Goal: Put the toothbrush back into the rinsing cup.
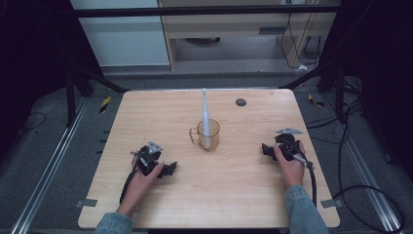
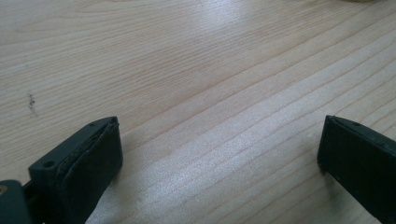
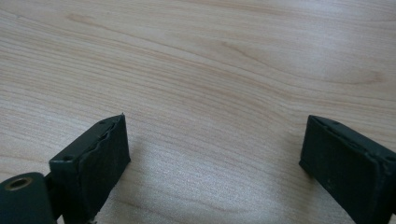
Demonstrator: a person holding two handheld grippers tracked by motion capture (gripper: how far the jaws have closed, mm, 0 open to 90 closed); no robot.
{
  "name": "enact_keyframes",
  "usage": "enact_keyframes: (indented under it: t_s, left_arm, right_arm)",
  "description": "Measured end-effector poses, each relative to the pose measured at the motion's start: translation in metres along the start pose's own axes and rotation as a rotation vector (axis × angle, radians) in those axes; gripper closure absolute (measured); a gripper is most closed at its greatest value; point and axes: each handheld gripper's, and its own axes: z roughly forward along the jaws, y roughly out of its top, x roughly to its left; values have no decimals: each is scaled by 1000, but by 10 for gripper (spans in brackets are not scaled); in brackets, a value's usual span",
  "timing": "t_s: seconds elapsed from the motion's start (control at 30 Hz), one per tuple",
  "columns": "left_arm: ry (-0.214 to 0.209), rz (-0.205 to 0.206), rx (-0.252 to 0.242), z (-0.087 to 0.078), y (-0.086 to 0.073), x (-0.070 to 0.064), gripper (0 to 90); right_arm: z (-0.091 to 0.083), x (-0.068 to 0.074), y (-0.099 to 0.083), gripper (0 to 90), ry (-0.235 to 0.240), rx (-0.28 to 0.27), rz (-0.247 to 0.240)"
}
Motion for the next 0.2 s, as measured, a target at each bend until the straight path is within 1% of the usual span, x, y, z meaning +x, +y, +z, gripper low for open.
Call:
enact_keyframes:
  t_s: [0.03, 0.07, 0.13, 0.2]
  left_arm:
    - [0, 1, 0, 0, 0, 0, 0]
    - [0, 1, 1, 0, 0, 0, 0]
    - [0, 1, 0, 0, 0, 0, 0]
    - [0, 1, 0, 0, 0, 0, 0]
  right_arm:
    - [1, 0, 0, 34, -11, 4, 5]
    - [1, 2, 0, 22, -24, 11, 25]
    - [1, 2, 0, 3, -40, 17, 48]
    - [1, 3, 0, 2, -48, 19, 52]
